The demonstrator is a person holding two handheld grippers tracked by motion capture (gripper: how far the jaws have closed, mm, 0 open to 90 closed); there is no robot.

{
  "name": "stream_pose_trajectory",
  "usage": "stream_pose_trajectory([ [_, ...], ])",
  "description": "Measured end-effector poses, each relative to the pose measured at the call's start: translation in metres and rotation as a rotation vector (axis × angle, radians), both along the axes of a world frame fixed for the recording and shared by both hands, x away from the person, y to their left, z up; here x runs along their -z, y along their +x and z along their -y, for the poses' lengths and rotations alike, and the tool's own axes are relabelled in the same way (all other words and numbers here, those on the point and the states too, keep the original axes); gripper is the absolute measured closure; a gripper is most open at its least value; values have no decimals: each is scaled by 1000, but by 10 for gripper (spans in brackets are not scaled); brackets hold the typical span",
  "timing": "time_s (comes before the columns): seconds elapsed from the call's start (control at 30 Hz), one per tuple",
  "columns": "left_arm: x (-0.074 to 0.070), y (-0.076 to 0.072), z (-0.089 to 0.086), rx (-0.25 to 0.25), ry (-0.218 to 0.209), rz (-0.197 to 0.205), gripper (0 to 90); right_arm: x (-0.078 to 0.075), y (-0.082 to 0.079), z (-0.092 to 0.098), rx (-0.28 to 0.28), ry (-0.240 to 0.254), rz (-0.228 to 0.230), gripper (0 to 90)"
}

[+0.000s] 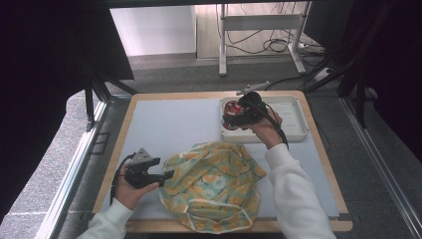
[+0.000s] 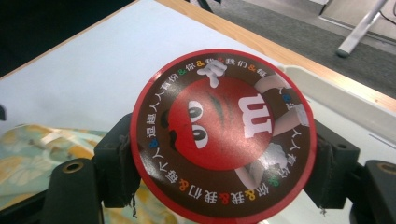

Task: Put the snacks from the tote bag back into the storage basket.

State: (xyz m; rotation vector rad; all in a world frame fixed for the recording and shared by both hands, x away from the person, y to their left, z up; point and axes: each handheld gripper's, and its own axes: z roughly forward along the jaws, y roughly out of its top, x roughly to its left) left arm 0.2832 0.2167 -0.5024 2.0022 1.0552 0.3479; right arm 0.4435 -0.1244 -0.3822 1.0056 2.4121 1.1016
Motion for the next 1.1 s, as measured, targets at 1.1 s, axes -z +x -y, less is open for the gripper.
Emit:
stream_pose_trajectory([
  [1.1,0,0,-1,2,-5,1,250,50,54,-1,152,-65,-84,254],
])
